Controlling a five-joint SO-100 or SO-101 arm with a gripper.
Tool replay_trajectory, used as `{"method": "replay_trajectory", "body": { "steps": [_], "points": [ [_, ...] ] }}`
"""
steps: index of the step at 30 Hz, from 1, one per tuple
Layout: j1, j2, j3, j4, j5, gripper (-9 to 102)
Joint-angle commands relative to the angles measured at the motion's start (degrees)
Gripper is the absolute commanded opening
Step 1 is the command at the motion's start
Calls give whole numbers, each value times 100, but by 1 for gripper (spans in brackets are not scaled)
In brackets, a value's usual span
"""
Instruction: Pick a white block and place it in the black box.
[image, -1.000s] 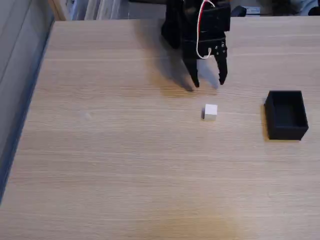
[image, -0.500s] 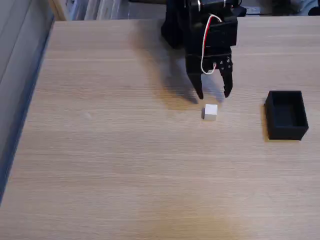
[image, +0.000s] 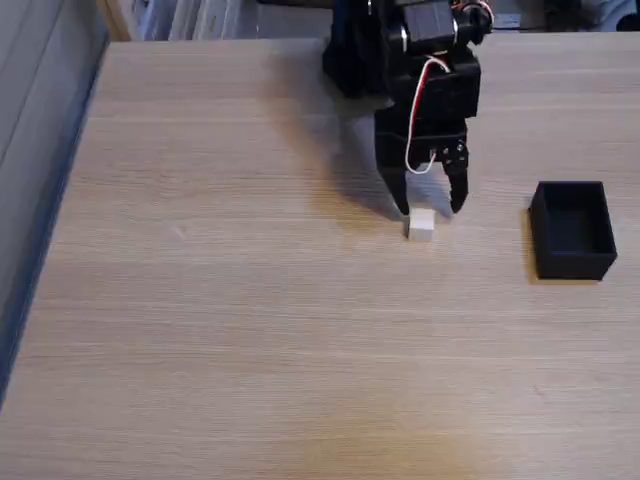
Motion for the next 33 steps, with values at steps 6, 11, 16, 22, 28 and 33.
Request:
{"method": "replay_trajectory", "body": {
  "steps": [6, 11, 16, 22, 28, 33],
  "points": [
    [158, -431, -501, -149, -18, 26],
    [237, -686, -642, -202, -9, 25],
    [246, -756, -650, -272, -26, 22],
    [237, -888, -650, -316, 53, 10],
    [237, -870, -633, -281, 35, 0],
    [220, -466, -545, -202, -114, 0]
  ]
}}
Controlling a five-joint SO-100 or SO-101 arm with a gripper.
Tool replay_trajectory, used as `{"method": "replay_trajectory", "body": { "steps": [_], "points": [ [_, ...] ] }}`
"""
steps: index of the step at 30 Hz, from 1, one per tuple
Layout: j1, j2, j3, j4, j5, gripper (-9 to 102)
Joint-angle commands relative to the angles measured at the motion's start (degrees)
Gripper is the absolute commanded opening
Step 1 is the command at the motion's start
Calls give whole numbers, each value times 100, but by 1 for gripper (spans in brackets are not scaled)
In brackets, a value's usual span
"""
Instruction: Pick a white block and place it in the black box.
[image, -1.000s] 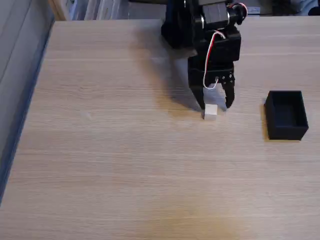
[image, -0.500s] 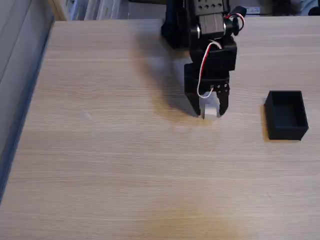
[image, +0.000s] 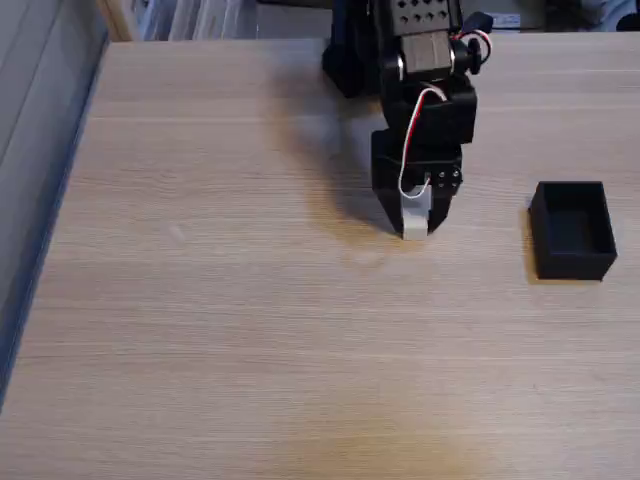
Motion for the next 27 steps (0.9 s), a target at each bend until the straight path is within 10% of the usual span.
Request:
{"method": "replay_trajectory", "body": {
  "steps": [1, 27],
  "points": [
    [-9, 448, -62, 97, -88, 0],
    [-2672, 1213, -1512, 1213, 589, 0]
  ]
}}
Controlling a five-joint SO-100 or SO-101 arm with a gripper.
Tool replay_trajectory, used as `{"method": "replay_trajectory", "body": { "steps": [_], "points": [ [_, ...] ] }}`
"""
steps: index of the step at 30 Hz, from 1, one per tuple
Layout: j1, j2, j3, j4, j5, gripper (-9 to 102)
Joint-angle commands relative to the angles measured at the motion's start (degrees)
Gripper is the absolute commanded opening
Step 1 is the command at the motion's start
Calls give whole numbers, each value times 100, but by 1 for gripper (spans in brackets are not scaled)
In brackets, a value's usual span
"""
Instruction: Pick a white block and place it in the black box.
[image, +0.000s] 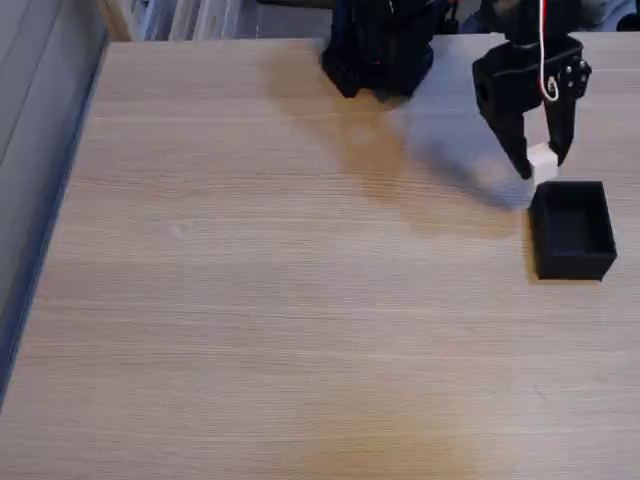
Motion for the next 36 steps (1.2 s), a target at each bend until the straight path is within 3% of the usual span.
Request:
{"method": "replay_trajectory", "body": {
  "steps": [1, 21, 23, 25, 29, 33, 36],
  "points": [
    [-97, -255, -466, 70, 79, 0],
    [-343, -2338, -2707, 483, 439, 2],
    [-343, -2355, -2707, 501, 431, 5],
    [-352, -2364, -2689, 606, 299, 19],
    [-360, -2364, -2672, 738, 246, 25],
    [-334, -2338, -2707, 747, 246, 21],
    [-290, -2232, -2725, 747, 299, 1]
  ]
}}
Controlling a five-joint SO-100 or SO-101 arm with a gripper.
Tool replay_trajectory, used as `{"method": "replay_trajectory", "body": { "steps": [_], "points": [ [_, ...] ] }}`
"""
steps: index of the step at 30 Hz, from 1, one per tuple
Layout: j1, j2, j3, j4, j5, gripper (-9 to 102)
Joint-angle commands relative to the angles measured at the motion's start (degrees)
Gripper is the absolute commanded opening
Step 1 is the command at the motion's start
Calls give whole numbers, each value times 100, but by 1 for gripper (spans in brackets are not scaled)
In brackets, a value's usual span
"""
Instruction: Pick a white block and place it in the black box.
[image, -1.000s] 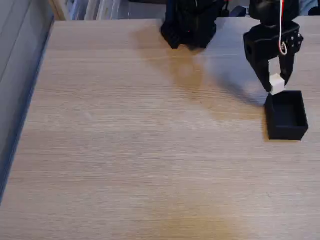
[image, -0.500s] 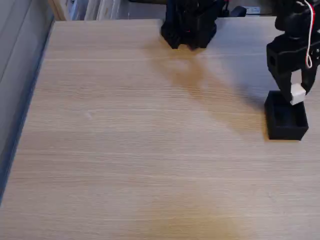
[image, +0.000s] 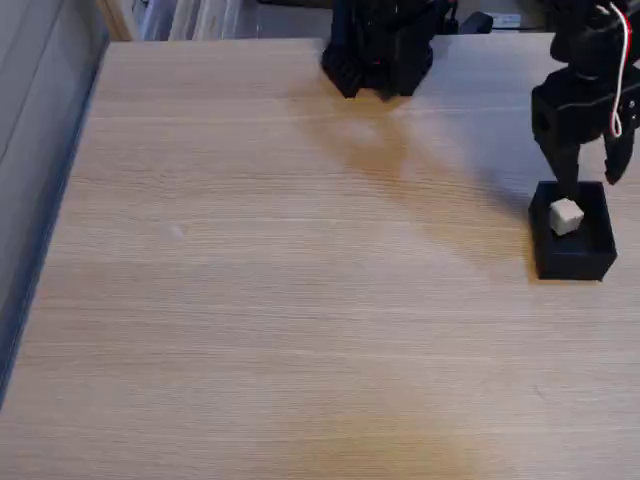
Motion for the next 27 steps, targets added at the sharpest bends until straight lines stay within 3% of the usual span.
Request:
{"method": "replay_trajectory", "body": {
  "steps": [1, 9, 19, 27],
  "points": [
    [97, 220, -237, 53, 26, 0],
    [606, 1441, 905, -35, -396, 0],
    [2268, 3683, 4175, -1125, -1978, 0],
    [3120, 5748, 6407, -1195, -2153, 0]
  ]
}}
